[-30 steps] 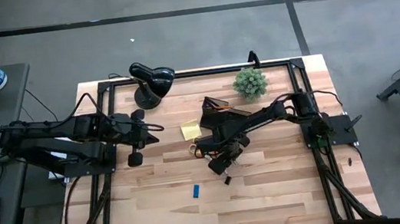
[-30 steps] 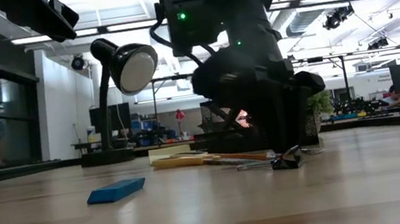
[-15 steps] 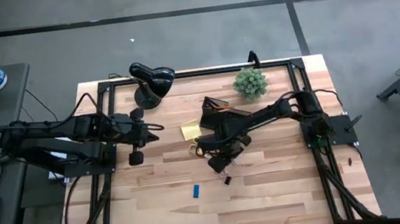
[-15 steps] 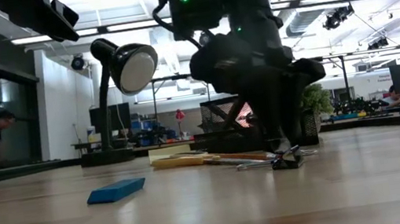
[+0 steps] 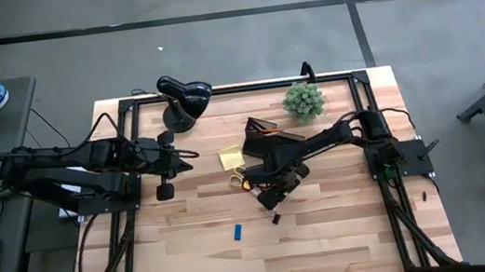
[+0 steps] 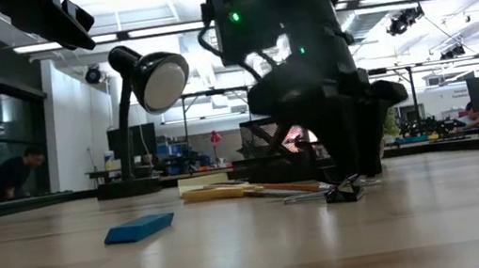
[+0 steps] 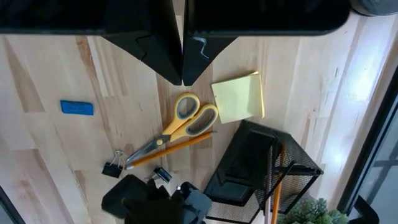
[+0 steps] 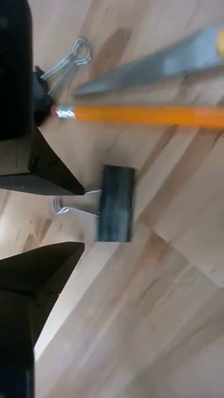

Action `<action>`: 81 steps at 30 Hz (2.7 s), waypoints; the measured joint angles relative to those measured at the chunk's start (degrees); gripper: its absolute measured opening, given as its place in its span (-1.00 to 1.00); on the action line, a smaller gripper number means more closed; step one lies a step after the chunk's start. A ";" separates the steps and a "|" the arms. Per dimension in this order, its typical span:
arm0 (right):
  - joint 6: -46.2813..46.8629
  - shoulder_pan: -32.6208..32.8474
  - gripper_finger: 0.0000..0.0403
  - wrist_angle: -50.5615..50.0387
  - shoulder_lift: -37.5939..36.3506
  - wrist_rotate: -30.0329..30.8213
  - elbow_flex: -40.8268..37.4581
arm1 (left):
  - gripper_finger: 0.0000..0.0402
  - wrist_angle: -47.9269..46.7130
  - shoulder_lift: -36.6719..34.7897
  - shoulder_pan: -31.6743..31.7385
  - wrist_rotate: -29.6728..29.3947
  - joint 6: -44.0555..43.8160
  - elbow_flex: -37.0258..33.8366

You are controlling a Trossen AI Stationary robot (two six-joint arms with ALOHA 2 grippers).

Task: Pick and place office supplies into organizer
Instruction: Put the top binder clip into the desk organizer

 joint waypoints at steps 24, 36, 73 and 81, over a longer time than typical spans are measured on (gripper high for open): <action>4.27 0.50 -0.98 11.16 -0.53 -3.06 -7.00 | -0.99 0.08 0.00 0.02 -0.65 0.74 0.00; 4.47 0.56 -1.00 9.37 -4.66 2.19 -7.34 | -0.99 0.07 0.00 0.02 -1.05 0.87 0.00; -30.25 -12.93 -1.00 17.93 -15.89 17.44 -7.05 | -0.99 0.64 -0.02 0.00 -3.02 0.83 0.00; -33.51 -12.79 -1.00 22.74 -14.53 20.81 -7.03 | -0.99 2.13 -0.02 0.01 -3.02 0.81 0.00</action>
